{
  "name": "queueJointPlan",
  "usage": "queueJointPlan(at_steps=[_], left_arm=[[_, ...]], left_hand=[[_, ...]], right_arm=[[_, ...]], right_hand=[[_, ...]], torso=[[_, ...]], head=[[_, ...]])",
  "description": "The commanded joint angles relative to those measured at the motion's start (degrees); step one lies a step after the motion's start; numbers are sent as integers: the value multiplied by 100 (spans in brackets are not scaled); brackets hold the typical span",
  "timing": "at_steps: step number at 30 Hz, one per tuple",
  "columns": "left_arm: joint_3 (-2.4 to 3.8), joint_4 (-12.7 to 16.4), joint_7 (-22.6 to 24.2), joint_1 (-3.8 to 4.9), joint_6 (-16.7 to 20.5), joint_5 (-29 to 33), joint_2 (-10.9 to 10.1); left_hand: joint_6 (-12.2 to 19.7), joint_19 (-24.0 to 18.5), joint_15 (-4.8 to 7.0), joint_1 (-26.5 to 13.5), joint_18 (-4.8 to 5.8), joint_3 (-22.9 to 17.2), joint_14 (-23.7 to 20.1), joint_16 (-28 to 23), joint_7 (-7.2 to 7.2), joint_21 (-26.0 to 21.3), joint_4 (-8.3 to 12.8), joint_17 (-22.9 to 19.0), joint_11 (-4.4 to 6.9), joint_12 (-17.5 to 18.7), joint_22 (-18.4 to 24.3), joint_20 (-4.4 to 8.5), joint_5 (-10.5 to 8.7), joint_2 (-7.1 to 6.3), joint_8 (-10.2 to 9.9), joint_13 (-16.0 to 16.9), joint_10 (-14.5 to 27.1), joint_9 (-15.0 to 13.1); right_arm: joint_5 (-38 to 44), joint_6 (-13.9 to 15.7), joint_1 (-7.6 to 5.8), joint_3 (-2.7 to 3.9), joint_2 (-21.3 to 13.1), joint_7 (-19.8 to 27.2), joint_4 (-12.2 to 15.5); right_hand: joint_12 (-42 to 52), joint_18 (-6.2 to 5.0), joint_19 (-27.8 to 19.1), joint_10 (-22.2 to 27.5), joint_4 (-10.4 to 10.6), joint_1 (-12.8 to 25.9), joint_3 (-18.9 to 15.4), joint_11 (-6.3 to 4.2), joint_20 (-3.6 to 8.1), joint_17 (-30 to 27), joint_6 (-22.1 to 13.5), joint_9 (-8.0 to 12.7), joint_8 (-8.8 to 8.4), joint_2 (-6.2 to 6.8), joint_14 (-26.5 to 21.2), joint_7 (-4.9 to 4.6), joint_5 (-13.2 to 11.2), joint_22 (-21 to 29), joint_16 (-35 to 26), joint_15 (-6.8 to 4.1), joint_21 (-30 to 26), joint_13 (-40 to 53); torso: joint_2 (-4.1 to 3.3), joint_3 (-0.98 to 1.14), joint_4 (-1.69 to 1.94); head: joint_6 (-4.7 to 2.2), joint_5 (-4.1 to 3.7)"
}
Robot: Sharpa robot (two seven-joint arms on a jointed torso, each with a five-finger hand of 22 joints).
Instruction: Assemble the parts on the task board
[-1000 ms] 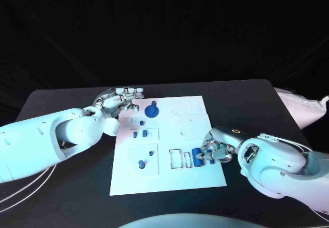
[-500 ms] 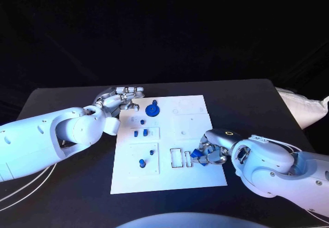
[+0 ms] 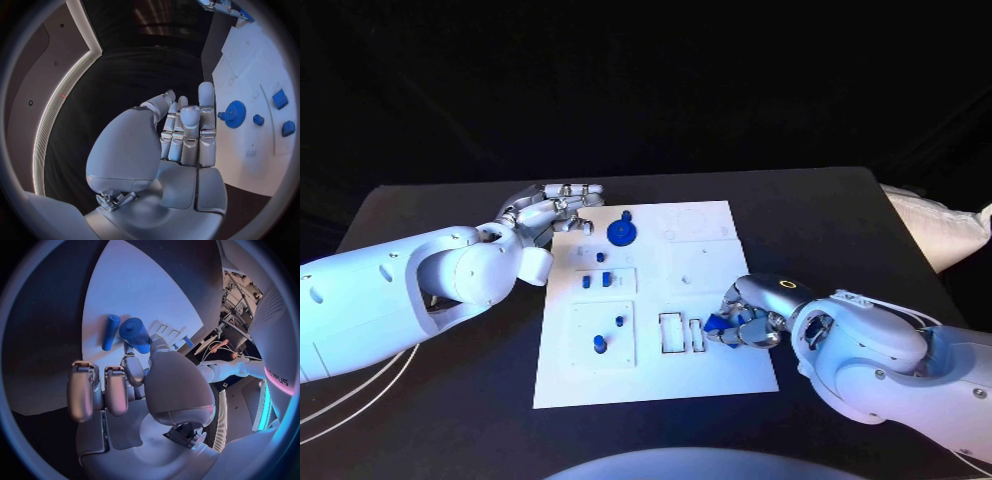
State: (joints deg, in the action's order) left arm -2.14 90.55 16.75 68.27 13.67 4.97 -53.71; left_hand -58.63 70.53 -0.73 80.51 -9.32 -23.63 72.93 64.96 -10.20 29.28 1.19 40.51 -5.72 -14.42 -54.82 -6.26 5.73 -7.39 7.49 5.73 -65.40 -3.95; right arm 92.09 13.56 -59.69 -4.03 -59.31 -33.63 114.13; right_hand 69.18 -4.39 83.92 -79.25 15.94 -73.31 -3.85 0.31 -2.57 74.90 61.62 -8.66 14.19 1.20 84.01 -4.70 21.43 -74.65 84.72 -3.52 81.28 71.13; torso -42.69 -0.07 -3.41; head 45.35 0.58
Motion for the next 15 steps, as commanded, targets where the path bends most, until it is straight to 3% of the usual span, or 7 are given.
queueJointPlan(at_steps=[1, 9, 15], left_arm=[[3, 11, 7, -4, -119, 17, 11], [3, 16, 11, -8, -117, 17, 21], [3, 23, 13, -10, -108, 17, 17]], left_hand=[[26, -20, 3, -37, -109, 32, -29, -16, 5, -20, 7, -5, 13, -22, 5, -6, -25, 42, 31, 1, 44, 1], [26, -20, 3, -37, -109, 32, -29, -16, 5, -20, 7, -5, 13, -22, 5, -6, -25, 42, 31, 1, 44, 1], [30, -21, 2, -34, -109, 33, -30, -14, 5, -22, 10, -2, 13, -25, 7, -7, -24, 46, 32, 0, 48, 1]], right_arm=[[-496, 466, -60, 17, -63, -75, 128], [-1059, 867, -165, 44, -87, -56, 293], [-1331, 848, -181, 49, 68, -43, 252]], right_hand=[[29, 110, 41, -60, -3, -56, -22, -24, 45, 586, 49, -49, 33, -78, 439, 8, 79, -15, 36, -42, 33, 22], [64, 119, 62, -117, 18, -87, -44, -51, 67, 648, 91, -89, 49, -145, 450, 36, 284, -61, 72, -64, 61, 89], [62, 120, 65, -132, -3, -136, -46, -63, 77, 662, 101, -105, 51, -154, 452, 48, 344, -68, 80, -75, 66, 104]], torso=[[0, -5, 2], [-5, -6, 16], [-6, -13, 15]], head=[[-12, -17], [-12, -7], [-7, 22]])
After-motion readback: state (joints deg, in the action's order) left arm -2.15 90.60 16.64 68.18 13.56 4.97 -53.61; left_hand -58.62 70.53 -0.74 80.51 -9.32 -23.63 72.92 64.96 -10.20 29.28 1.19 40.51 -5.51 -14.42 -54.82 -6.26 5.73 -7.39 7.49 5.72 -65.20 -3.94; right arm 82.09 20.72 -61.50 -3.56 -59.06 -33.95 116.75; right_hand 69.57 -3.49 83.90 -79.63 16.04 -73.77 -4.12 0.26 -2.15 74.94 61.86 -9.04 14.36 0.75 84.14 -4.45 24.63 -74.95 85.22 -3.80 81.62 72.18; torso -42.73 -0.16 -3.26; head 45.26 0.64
